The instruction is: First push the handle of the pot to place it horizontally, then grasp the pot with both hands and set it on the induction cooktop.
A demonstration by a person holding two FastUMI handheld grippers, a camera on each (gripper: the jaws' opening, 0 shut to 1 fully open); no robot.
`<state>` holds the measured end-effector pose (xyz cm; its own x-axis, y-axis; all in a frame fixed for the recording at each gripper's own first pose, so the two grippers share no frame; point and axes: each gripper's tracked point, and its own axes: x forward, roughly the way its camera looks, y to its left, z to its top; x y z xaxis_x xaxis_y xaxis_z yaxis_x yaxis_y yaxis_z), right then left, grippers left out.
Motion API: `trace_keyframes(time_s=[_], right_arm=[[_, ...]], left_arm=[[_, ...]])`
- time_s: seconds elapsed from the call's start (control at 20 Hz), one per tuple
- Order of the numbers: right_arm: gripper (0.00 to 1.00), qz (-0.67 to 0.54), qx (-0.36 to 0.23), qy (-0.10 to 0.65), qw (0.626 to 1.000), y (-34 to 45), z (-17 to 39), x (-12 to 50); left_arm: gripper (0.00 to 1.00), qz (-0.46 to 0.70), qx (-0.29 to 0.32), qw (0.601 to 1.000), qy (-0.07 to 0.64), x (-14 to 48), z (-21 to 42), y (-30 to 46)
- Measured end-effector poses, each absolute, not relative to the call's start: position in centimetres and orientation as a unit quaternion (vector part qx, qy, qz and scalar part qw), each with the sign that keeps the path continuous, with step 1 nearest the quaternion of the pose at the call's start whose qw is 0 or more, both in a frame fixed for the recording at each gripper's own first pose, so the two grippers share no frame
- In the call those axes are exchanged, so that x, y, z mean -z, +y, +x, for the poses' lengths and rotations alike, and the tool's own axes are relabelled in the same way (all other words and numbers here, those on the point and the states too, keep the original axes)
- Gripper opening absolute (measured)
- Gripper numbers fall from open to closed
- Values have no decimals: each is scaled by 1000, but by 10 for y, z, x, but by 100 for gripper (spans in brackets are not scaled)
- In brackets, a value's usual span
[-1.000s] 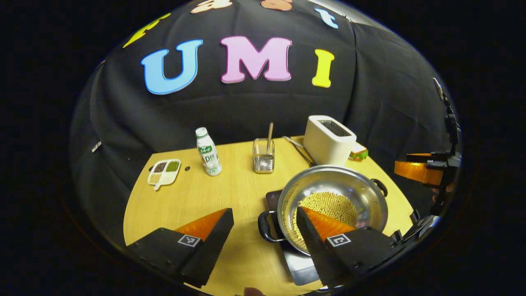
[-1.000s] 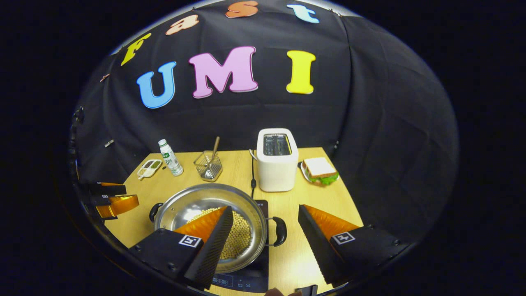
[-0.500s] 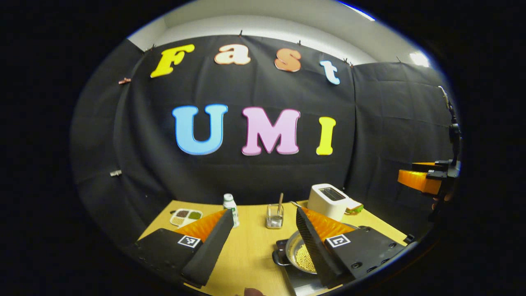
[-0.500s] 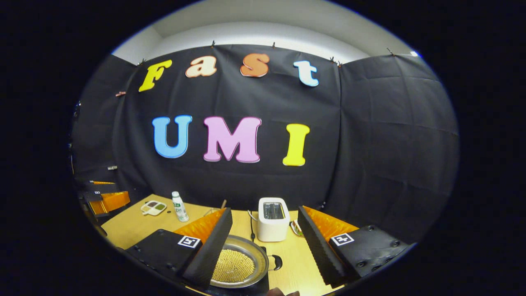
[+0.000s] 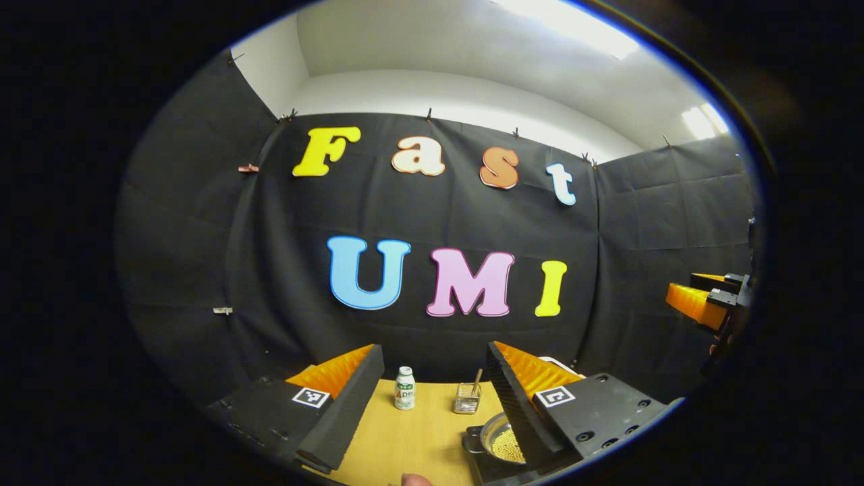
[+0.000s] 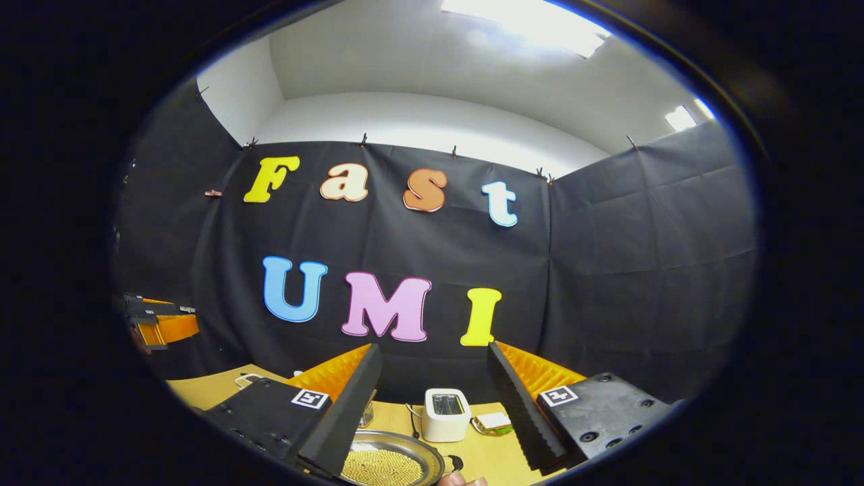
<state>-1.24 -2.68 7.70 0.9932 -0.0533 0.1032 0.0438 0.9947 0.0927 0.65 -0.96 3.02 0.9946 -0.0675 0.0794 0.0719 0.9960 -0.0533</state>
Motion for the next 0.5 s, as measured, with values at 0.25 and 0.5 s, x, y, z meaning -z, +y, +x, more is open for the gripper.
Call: trace_keyframes(time_s=[0.25, 0.5], right_arm=[[97, 36, 23, -40, 998, -16, -20, -75], [97, 46, 24, -27, 998, -13, -21, -68]], left_arm=[[94, -19, 19, 999, -28, -32, -22, 11], [95, -11, 8, 1000, -12, -23, -24, 19]])
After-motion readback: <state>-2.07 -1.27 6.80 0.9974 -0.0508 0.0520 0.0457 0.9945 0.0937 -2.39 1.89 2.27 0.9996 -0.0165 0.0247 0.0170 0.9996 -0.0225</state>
